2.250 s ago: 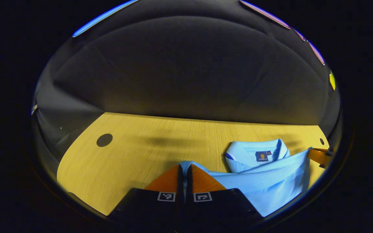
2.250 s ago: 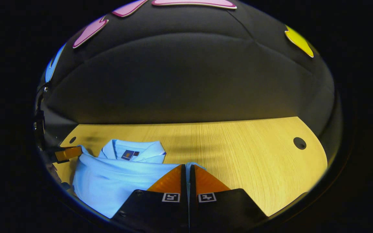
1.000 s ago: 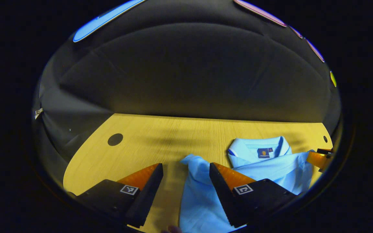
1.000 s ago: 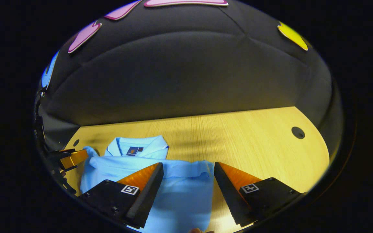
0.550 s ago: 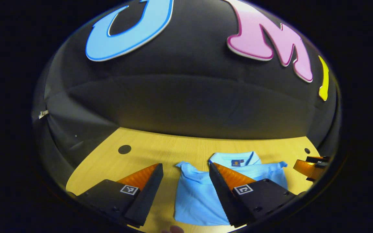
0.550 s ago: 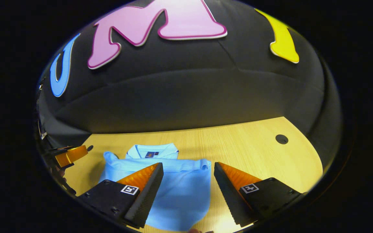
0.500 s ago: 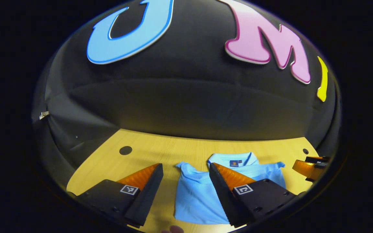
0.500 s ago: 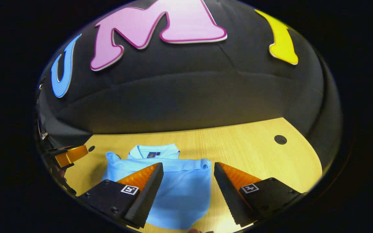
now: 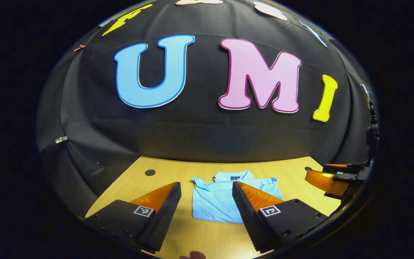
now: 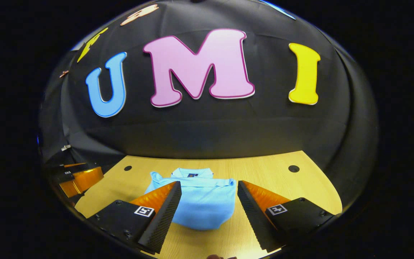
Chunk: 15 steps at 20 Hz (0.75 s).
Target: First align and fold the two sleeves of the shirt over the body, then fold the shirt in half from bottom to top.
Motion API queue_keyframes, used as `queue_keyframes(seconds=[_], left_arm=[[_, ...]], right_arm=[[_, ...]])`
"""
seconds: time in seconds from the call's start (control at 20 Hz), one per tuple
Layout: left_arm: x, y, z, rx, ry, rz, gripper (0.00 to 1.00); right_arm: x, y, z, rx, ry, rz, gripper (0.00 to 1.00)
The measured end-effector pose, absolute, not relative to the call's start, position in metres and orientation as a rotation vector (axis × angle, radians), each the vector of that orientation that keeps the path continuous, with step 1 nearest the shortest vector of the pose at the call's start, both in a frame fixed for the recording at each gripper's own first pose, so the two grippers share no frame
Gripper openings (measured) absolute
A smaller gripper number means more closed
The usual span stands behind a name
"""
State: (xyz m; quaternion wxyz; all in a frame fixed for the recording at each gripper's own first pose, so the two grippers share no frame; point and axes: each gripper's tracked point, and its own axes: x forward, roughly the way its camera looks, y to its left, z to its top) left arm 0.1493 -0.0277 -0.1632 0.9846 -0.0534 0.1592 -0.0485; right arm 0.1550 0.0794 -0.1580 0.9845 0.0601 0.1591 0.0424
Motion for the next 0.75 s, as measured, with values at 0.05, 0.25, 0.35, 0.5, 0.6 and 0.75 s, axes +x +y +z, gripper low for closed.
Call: queue_keyframes(seconds=[0.05,0.25,0.35,0.5,0.6,0.75], left_arm=[[0.132,-0.029,-0.158,-0.123,0.321,-0.106,0.92],[0.071,-0.023,-0.142,-0.137,0.320,-0.107,0.92],[0.044,-0.016,-0.139,-0.118,0.319,-0.105,0.91],[0.013,-0.009,-0.145,-0.127,0.335,-0.093,0.91],[-0.003,-0.007,-0.153,-0.147,0.356,-0.081,0.91],[-0.021,-0.009,-0.158,-0.140,0.367,-0.086,0.90]], right_arm=[[0.142,0.081,-0.146,0.115,0.298,0.089,0.98],[0.085,0.083,-0.109,0.090,0.228,0.115,0.97],[0.062,0.080,-0.099,0.071,0.213,0.124,0.98],[0.029,0.083,-0.096,0.072,0.212,0.142,0.97],[0.012,0.085,-0.099,0.080,0.208,0.138,0.98],[-0.002,0.091,-0.104,0.070,0.211,0.148,0.98]])
